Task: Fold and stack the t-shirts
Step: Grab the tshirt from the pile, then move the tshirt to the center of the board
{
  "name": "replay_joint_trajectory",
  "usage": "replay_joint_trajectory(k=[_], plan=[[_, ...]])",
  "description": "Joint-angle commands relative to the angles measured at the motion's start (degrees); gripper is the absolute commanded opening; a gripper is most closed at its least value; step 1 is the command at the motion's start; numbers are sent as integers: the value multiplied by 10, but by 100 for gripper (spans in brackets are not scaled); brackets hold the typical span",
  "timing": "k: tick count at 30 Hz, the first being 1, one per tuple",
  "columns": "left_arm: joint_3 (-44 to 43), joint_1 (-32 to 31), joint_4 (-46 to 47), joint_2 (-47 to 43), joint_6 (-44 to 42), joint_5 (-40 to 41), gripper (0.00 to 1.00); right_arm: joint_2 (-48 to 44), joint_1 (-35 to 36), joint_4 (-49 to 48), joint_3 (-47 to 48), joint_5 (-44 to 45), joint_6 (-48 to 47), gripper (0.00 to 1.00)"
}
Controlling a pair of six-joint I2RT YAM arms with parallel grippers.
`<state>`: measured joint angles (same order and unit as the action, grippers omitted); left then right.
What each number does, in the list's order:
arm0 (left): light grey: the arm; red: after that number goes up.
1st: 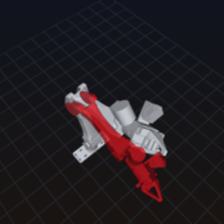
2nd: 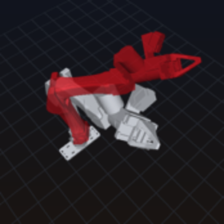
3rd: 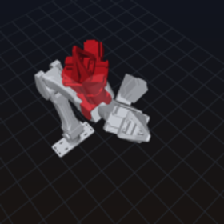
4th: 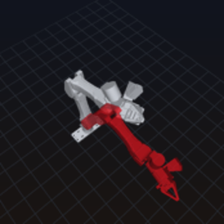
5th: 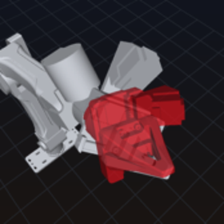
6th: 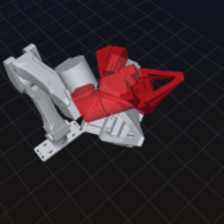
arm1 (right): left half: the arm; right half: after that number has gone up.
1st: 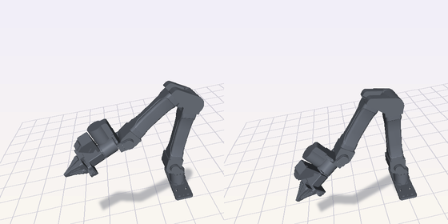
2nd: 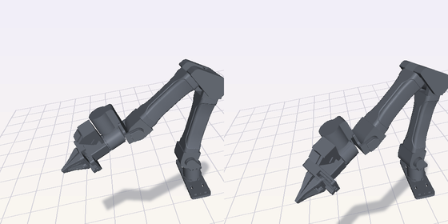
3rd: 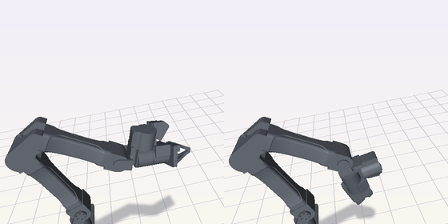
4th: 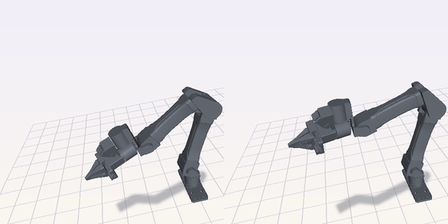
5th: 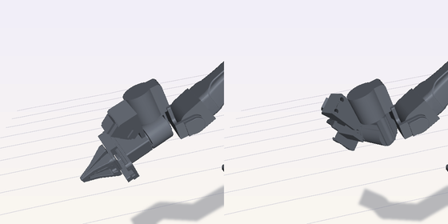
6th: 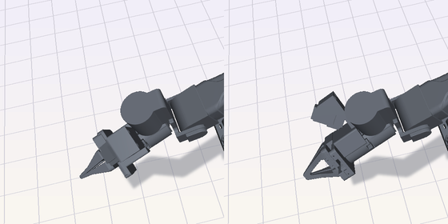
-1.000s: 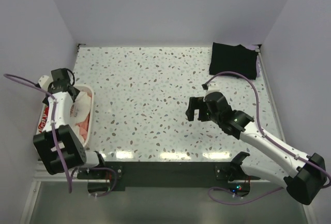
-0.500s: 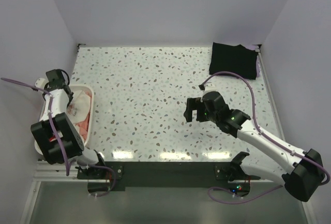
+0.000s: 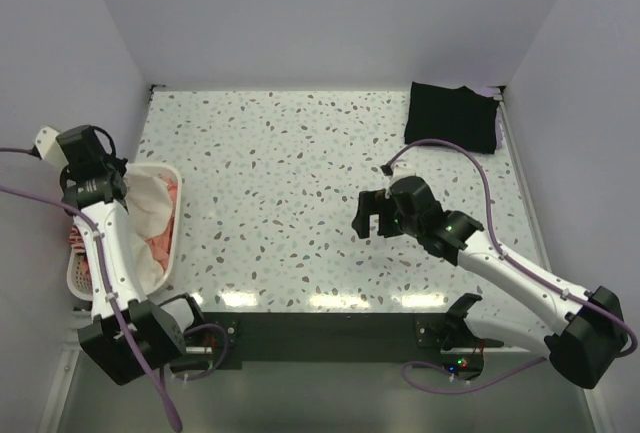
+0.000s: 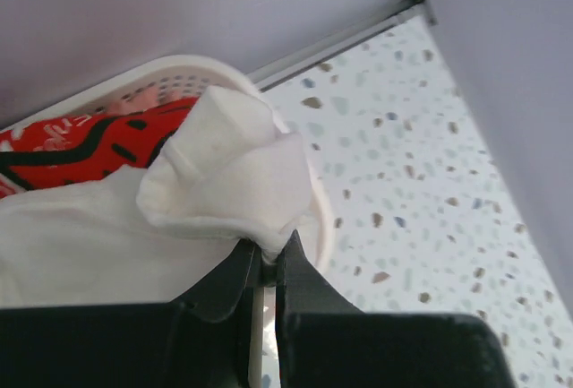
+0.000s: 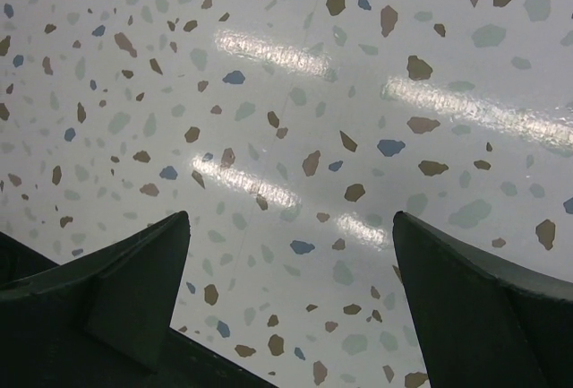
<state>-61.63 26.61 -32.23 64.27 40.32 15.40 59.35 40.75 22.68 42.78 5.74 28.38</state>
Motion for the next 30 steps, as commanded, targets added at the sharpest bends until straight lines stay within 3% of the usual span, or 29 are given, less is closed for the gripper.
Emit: replay_joint_trajectory(k=[1,5,12,18,23,30], plan=[[-68,0,36,-30,-36,-124,0,-2,0,-22,27,-20,-11,99],[-159,-30,38,-27,-45,-198,0,-11,-1,-32,32,-18,-15,99],[-397,-201,45,49,-60,-280,0,-15,-1,-40,60,-2,-16,99],[-490,-363,47,108,-74,-281,0,-22,0,-40,82,24,-20,99],[-471,-457,61,126,-83,-247,0,-29,0,-40,83,38,-19,99],[-298,-542,152,165,-48,-255,0,-37,0,-57,52,40,4,99]])
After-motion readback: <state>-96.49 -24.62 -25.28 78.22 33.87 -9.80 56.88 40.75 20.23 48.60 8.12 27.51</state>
